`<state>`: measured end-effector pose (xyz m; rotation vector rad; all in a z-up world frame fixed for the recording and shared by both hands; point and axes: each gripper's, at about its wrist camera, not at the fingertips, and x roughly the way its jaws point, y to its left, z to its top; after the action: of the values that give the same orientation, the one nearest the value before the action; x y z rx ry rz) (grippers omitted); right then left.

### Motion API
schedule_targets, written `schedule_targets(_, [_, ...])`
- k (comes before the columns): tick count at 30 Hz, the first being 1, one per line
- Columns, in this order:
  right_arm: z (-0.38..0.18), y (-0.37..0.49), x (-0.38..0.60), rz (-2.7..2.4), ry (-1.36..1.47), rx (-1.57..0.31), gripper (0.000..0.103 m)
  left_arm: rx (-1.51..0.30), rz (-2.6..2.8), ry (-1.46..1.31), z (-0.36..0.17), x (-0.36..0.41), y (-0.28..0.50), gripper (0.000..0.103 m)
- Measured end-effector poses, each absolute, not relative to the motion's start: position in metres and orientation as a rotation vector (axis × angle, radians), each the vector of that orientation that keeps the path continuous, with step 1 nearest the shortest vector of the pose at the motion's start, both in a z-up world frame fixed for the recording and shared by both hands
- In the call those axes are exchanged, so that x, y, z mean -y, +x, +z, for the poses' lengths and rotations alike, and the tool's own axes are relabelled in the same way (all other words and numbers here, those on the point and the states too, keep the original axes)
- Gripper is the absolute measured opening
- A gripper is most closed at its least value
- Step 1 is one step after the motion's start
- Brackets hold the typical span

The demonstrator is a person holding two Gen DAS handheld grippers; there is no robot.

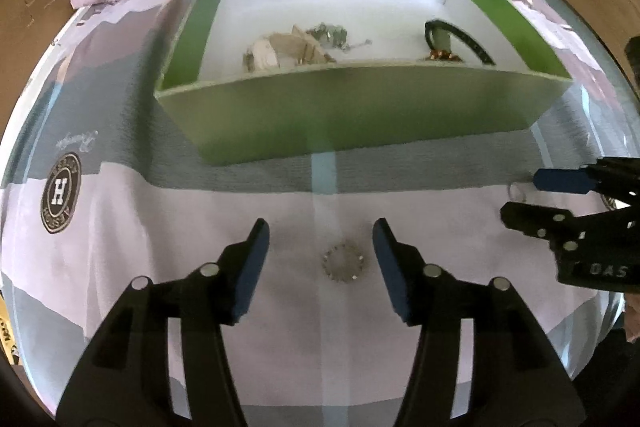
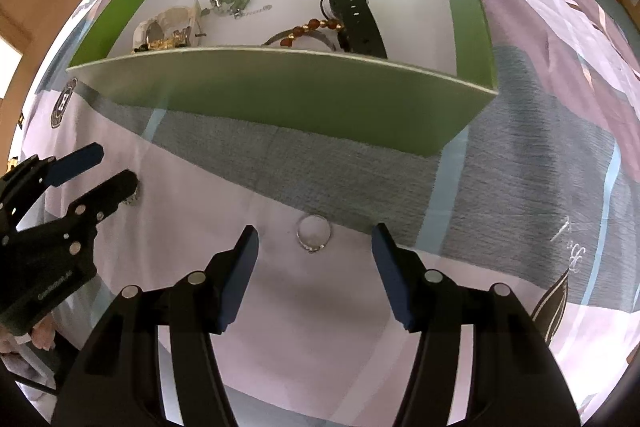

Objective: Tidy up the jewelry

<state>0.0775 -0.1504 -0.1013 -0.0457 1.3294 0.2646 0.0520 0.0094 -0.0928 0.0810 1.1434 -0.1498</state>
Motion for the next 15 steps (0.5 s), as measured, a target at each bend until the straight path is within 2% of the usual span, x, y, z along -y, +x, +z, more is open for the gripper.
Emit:
schedule_targets(4, [-0.102,0.078,0.152,0.269,-0.041,-1.333,0.06,-1.196,-0.233,0.02,-0.094,-0.008,0.05,0.051])
schedule_targets(7, [-0.103,0.08,0.152,0.269,-0.032,-1.331,0.065,-1.197,-0.302,-0.044,-0.084,-0.009,0.049,0.051])
schedule_targets(15, [-0.091,0.078,0.167,0.254,0.038,-1.3,0.065,-1.198,-0.175,-0.087,-0.085,-0.033,0.058,0.056])
